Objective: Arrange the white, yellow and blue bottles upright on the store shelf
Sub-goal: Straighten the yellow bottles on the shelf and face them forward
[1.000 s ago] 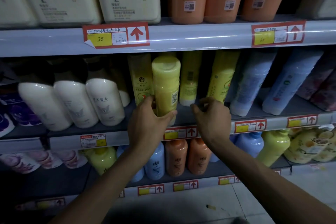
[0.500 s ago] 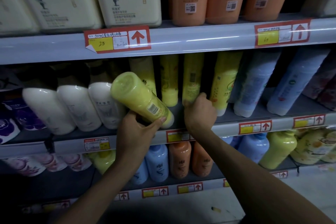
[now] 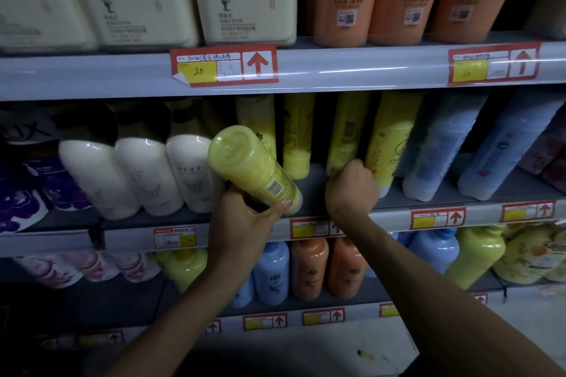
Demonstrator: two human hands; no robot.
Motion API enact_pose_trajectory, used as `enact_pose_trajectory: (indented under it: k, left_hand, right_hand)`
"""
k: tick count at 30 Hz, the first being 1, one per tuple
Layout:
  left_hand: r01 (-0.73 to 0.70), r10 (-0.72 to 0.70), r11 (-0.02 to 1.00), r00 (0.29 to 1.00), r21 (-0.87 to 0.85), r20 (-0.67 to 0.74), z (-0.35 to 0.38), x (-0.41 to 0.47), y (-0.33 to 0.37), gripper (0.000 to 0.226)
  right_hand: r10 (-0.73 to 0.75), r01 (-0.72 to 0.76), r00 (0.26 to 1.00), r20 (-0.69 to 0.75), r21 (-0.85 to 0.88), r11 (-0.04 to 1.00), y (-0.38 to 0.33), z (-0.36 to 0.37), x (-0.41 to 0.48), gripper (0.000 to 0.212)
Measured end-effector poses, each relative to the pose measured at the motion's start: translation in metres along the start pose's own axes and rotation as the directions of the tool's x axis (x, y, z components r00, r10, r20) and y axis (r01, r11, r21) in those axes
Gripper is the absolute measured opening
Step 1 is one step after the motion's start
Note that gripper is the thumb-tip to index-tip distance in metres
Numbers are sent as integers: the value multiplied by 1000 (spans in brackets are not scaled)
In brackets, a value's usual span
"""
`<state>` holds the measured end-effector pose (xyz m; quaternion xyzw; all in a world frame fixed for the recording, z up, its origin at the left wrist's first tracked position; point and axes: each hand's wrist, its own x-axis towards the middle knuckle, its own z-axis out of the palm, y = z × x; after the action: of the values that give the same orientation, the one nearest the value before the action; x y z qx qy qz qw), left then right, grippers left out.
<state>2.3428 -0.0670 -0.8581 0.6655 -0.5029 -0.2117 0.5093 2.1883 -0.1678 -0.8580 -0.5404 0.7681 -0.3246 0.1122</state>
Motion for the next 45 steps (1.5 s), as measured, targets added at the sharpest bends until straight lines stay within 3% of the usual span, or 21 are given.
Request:
enact_pose_trajectory:
  k: [5,11,15,17,20,22,24,27,30,33,34,36,38,40,41,42,43,45]
  left_hand:
    - [-4,4,1000,1000,-11,-2,3,-1,0,32]
    - [-46,46,999,999,6,-10,12,1,-3,39]
    - [-100,101,994,995,46,-22,20,2,3,52]
    - [-124,125,989,992,81,-10,24,3,9,57]
    - [-151,149,981,989,121,18,28,-1,24,68]
    - [-132,131,988,991,74,24,34,-3,31,60]
    - [-86,89,994,995,-64,47,38,-9,39,44]
    - [-55,100,957,985,-284,144,45,-21,47,33]
    - [-196,217,964,970,-178,109,52,-33,48,35]
    - [-452,451,889,892,76,29,54,-38,40,25]
    - [-526,519,837,851,155,84,52,-39,38,24]
    - [-785,752,552,614,280,239,52,-37,32,47]
    - [-902,878,252,365,350,310,51,-38,31,48]
    - [-927,902,176,287,332,322,53,-38,32,46]
    - [-928,894,199,304,315,328,55,-38,31,49]
    - [-911,868,283,376,299,325,57,-39,28,54]
    - [-866,817,418,490,274,303,57,-42,28,60]
    - [-638,603,755,766,152,224,57,-46,32,60]
  right_hand:
    - [-36,35,999,16,79,996,0,-12,-8,34]
    - [-191,182,981,41,160,970,13,-34,-25,38]
    - [-292,242,947,133,300,923,24,-57,-33,27]
    - [-255,154,944,209,402,902,28,-70,-36,32]
    - [-262,90,910,322,464,881,34,-90,-38,17]
    - [-261,76,902,344,469,880,39,-102,-41,15]
    - [-182,-45,898,400,495,868,46,-112,-44,16]
    - [-27,-385,778,628,509,770,57,-122,-50,42]
    - [-24,-557,685,728,545,627,59,-128,-53,65]
    - [-9,-637,651,759,554,536,55,-130,-53,73]
    - [-11,-656,644,765,560,506,54,-131,-52,74]
    - [-37,-685,625,780,570,453,52,-134,-53,67]
    - [-87,-715,603,793,585,383,53,-136,-55,48]
    - [-119,-749,580,806,585,311,59,-133,-60,46]
    - [-120,-760,577,808,585,283,62,-131,-63,48]
    - [-122,-762,583,803,593,260,62,-130,-64,49]
    - [-124,-757,597,792,608,239,62,-129,-66,48]
    - [-99,-732,643,759,648,213,60,-128,-63,45]
